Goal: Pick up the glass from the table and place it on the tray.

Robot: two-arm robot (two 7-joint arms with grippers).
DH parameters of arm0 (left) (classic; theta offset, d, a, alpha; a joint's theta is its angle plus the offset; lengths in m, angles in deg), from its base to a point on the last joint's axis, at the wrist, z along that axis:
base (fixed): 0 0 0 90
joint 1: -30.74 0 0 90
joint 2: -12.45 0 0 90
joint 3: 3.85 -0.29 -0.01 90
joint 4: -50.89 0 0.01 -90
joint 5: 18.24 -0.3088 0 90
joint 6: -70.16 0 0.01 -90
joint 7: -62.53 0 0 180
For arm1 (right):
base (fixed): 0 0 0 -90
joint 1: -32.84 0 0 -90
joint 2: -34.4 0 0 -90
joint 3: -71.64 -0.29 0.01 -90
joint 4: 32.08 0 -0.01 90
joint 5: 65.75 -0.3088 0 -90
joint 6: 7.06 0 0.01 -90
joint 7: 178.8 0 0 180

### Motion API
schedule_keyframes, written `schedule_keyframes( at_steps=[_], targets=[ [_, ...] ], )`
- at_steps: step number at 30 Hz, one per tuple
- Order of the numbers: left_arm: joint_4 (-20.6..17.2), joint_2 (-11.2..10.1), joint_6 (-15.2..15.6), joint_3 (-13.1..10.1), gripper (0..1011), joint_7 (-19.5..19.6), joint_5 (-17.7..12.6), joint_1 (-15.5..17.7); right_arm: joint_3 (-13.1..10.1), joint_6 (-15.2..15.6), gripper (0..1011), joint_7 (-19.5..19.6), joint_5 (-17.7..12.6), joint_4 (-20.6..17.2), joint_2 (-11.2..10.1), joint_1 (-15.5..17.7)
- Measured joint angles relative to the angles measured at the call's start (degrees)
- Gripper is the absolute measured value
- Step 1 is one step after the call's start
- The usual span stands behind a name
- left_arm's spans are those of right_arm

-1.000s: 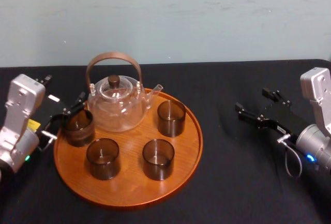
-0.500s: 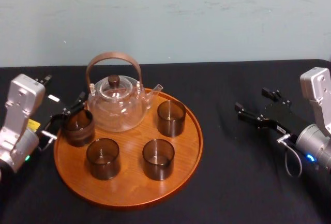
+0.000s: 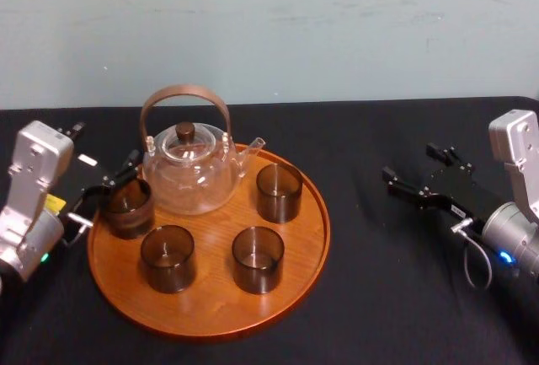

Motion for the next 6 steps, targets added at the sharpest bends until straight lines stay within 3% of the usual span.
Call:
schedule_keyframes(
  at_steps=[6],
  targets=[
    [0.0, 0.0, 0.0, 0.0, 1001, 0.0, 0.0, 0.0, 0.0, 0.0, 1003, 0.0, 0.0, 0.0, 0.0, 0.0]
  ],
)
